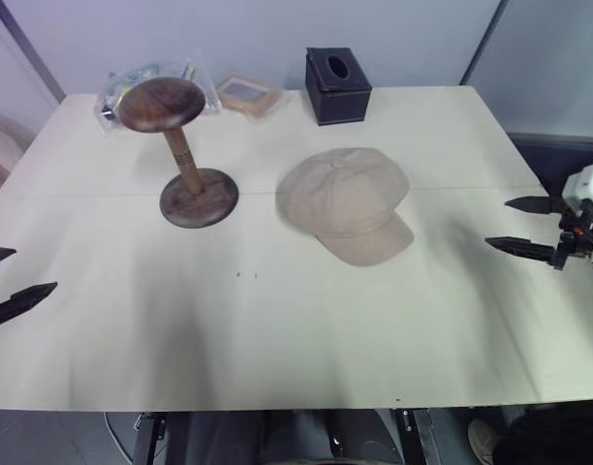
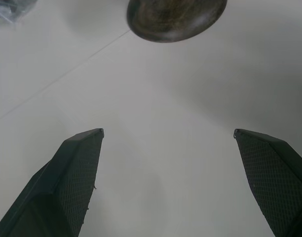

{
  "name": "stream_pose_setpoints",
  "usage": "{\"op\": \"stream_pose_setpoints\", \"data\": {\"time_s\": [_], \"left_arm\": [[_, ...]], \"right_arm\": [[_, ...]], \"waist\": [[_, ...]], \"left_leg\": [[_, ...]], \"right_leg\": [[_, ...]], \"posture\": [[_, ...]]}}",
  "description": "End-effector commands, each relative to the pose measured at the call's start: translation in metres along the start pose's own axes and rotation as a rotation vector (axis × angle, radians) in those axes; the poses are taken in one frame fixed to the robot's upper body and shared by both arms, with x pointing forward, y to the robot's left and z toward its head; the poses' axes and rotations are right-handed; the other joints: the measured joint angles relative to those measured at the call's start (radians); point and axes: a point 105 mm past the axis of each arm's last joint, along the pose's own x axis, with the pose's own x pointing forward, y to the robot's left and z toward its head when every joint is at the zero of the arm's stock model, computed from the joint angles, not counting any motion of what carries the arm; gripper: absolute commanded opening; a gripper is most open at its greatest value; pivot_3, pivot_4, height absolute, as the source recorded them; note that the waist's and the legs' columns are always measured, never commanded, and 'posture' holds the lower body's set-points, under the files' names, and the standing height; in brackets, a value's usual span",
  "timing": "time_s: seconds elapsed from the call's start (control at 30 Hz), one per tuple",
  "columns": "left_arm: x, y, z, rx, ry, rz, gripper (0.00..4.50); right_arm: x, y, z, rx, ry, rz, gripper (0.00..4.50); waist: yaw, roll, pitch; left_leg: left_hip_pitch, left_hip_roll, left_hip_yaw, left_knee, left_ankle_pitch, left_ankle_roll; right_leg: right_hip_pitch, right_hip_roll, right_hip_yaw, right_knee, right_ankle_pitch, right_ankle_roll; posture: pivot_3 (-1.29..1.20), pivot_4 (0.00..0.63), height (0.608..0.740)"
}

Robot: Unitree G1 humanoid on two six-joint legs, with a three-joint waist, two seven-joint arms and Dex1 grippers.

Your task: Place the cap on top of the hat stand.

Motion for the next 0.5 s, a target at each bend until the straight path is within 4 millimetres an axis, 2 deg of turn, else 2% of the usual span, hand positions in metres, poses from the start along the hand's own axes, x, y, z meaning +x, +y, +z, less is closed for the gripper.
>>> {"op": "stream_pose_setpoints", "data": {"time_s": [0.03, 0.4, 0.5], "left_arm": [[-0.006, 0.006, 0.011, 0.051, 0.001, 0.024, 4.44], [0.002, 0.009, 0.016, 0.014, -0.039, 0.033, 4.44], [0.009, 0.005, 0.032, -0.008, -0.089, -0.038, 4.44]], "right_arm": [[-0.004, -0.002, 0.005, -0.022, -0.019, -0.012, 4.5], [-0.004, -0.007, 0.006, -0.052, -0.026, -0.052, 4.5], [-0.002, -0.012, 0.012, -0.097, -0.039, -0.109, 4.5]], "waist": [[0.0, 0.0, 0.0], [-0.001, 0.0, 0.0], [-0.001, 0.0, 0.0]], "left_leg": [[0.0, 0.0, 0.0, 0.0, 0.0, 0.0], [0.0, 0.0, 0.0, 0.0, 0.0, 0.0], [0.0, 0.0, 0.0, 0.0, 0.0, 0.0]], "right_leg": [[0.0, 0.0, 0.0, 0.0, 0.0, 0.0], [0.0, 0.0, 0.0, 0.001, 0.001, 0.003], [0.0, 0.001, 0.0, 0.001, 0.002, 0.003]], "posture": [[0.0, 0.15, 0.74], [0.0, 0.15, 0.74], [0.0, 0.15, 0.74]]}}
